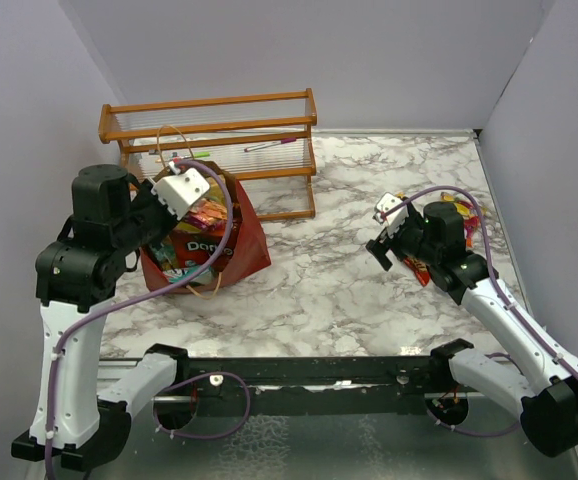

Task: Place the snacks into the paper bag
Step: Place the snack in the paper bag.

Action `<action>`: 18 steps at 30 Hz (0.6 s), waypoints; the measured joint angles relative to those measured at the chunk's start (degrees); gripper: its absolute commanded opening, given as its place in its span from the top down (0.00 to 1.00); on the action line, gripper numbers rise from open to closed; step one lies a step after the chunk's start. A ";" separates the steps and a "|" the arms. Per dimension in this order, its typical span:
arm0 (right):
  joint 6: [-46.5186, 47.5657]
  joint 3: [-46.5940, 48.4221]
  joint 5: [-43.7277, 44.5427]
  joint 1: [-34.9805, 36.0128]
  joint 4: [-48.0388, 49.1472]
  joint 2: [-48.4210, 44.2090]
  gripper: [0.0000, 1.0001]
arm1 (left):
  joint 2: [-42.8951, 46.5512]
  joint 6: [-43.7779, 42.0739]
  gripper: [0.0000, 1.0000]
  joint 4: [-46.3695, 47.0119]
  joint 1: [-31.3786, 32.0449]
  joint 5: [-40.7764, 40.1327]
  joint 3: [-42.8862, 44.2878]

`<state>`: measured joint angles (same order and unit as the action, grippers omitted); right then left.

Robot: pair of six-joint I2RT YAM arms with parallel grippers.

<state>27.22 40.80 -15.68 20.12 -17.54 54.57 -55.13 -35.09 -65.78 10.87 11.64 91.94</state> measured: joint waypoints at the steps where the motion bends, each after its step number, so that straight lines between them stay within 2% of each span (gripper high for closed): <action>1: 0.02 0.00 0.00 0.00 0.00 0.02 0.12 | 0.09 0.00 1.00 0.02 0.00 -0.02 -0.52; 10: 0.02 -0.04 0.00 -0.35 0.00 0.17 0.12 | -0.20 2.64 1.00 1.84 0.00 0.02 -1.36; 18: 0.02 -0.11 0.00 -0.37 0.00 0.17 0.12 | -1.11 6.56 1.00 7.28 0.00 -0.42 -0.44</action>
<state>27.24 40.69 -15.68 19.75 -17.54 54.74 -56.25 -28.53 -58.50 10.87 11.22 91.50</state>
